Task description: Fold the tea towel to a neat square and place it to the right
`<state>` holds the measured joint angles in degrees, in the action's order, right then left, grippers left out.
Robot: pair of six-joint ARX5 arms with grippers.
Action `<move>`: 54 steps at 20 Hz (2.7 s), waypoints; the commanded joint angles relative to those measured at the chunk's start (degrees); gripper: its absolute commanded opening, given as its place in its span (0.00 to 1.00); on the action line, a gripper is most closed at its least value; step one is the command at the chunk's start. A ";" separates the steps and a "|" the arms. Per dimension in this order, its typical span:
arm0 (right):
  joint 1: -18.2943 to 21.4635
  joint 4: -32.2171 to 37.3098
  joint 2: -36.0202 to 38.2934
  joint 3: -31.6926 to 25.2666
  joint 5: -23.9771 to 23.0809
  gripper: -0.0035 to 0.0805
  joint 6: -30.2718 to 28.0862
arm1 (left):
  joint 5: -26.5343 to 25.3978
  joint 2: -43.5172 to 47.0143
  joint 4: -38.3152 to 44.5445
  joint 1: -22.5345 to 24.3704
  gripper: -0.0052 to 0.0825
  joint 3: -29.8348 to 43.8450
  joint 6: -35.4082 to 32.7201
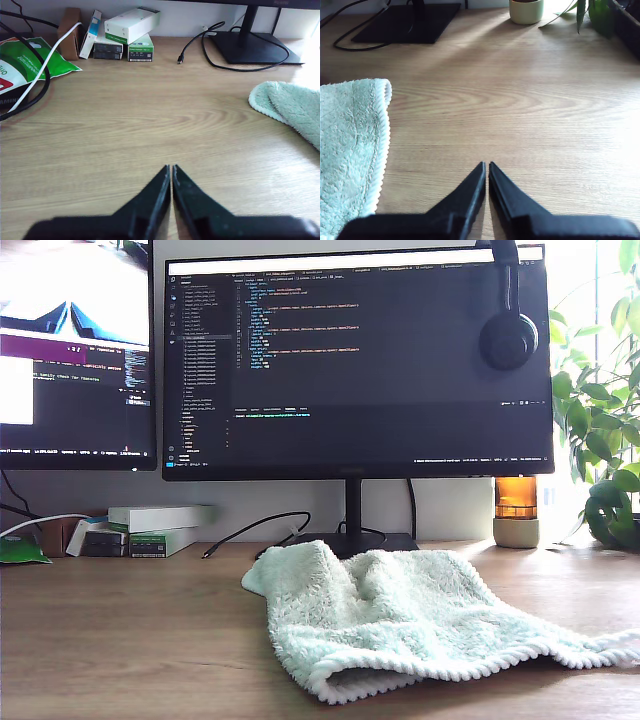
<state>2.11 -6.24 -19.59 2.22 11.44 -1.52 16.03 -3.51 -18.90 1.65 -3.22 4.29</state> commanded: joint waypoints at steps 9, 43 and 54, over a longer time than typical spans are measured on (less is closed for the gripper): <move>-0.33 6.21 0.00 0.13 0.35 0.03 0.04 | 2.38 -0.15 10.43 0.15 0.03 0.63 6.45; -37.40 -3.43 -41.18 17.81 -3.32 0.36 -66.07 | 2.95 -26.86 27.21 -49.33 0.03 0.52 -7.80; -37.18 2.36 -51.12 17.84 -6.16 0.15 -68.06 | 2.97 -26.86 27.76 -49.33 0.03 0.52 -7.72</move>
<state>-35.24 -3.11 -69.21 20.93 5.54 -69.12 18.98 -29.89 8.19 -47.64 -3.49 -3.25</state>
